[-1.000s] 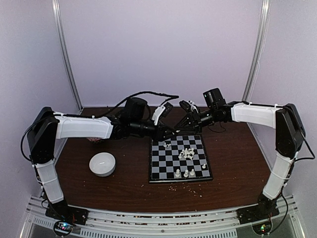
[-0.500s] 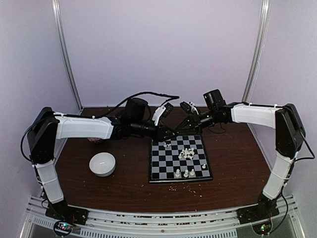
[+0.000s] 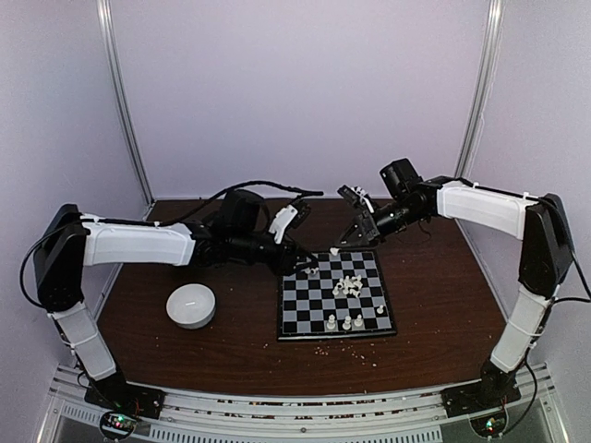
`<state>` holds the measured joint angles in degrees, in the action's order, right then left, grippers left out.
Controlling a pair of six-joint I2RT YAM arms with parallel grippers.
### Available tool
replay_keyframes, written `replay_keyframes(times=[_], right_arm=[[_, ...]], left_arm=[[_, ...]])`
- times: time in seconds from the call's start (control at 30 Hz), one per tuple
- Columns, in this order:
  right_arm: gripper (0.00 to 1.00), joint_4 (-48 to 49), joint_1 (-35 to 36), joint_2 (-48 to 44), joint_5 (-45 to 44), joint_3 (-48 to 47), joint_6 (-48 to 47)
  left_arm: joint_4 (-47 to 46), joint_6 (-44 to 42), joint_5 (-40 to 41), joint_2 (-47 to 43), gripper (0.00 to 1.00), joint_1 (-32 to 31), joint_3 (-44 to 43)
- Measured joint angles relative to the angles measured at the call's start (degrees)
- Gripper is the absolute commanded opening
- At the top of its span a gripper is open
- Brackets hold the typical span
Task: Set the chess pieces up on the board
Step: Pass from the left arm to the right, then place the bishop on c1.
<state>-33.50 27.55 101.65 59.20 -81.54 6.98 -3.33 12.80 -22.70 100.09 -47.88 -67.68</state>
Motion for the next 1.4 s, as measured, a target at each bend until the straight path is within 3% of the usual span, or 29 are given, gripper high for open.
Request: replay_keyframes(times=[0.27,0.57,0.9,1.4], right_arm=[[0.02,-9.5,6.1,-4.0,-13.2,-1.5,-14.3],[0.02,-15.0,19.7,-4.5,-25.4,-2.9,-24.7],[0.02,-18.6,27.9,2.9,-36.8,-7.7,-30.1],[0.02,-20.9,30.9,10.8,-44.1,-10.3,-31.7]], left_arm=[[-1.8,3.3,6.6,-10.3,0.42,4.8,12.2],[-3.5,9.5,14.9,-10.6,0.42,8.6,13.8],[-3.5,11.0,17.9,-10.6,0.42,8.6,13.8],[-4.0,12.2,18.9,-10.6,0.42,8.6,13.8]])
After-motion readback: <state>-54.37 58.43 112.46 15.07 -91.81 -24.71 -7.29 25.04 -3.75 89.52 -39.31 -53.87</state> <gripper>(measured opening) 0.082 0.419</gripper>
